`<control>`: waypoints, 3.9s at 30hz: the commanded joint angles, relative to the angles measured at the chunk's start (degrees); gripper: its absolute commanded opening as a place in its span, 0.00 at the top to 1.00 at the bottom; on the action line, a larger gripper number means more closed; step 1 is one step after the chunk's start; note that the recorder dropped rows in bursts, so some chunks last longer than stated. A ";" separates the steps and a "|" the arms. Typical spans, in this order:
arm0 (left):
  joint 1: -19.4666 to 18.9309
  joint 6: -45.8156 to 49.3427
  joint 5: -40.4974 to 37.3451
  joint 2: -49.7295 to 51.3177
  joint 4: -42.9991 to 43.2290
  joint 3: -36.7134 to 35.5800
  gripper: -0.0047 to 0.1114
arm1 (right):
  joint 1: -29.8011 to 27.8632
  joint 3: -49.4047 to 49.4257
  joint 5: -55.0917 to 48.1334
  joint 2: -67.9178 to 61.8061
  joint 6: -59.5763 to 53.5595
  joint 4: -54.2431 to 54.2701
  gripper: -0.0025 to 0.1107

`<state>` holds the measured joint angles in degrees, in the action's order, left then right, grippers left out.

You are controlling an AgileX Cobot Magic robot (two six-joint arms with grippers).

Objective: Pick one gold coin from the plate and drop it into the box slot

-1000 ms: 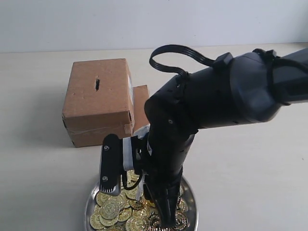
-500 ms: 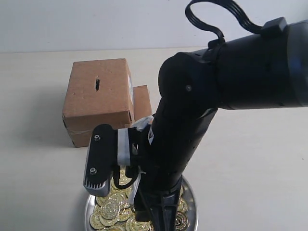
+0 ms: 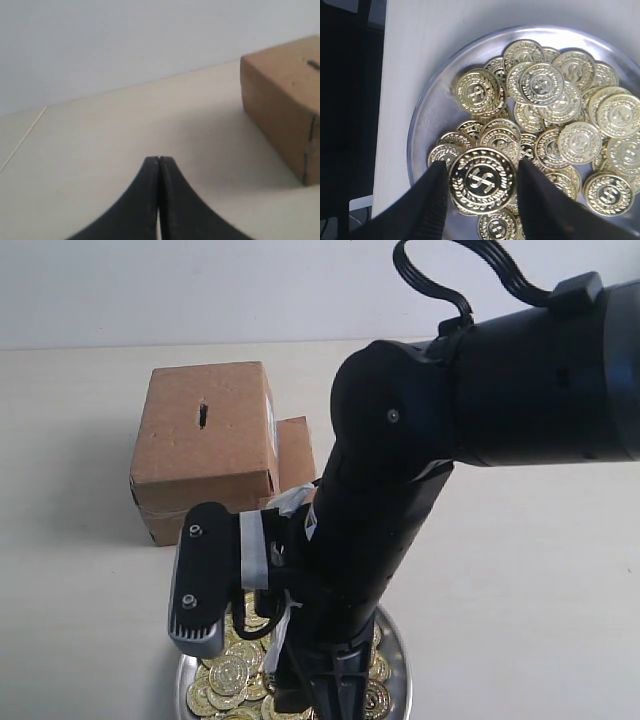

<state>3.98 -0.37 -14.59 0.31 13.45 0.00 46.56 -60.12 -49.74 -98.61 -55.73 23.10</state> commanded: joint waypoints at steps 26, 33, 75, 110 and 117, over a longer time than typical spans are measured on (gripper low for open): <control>23.81 -57.83 9.43 10.56 -12.85 0.00 0.96 | 0.11 0.16 3.02 6.60 -4.50 2.32 0.79; 35.88 -61.83 10.61 15.30 -13.96 0.00 0.96 | 0.11 0.16 3.92 10.92 -4.50 2.32 0.79; 54.55 -54.90 15.49 53.10 -14.05 19.53 0.96 | 0.11 0.16 7.95 12.59 -0.91 -3.79 0.79; 54.43 -60.08 24.00 57.68 -14.15 19.53 0.59 | 0.11 0.16 8.08 15.80 -4.51 -0.39 0.79; 54.43 -60.22 27.69 59.20 -14.15 19.53 0.60 | 0.11 0.16 7.94 15.80 -4.51 -0.39 0.79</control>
<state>58.31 -60.20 10.28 59.27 -0.96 19.25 46.56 -60.12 -42.09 -83.33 -59.83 22.17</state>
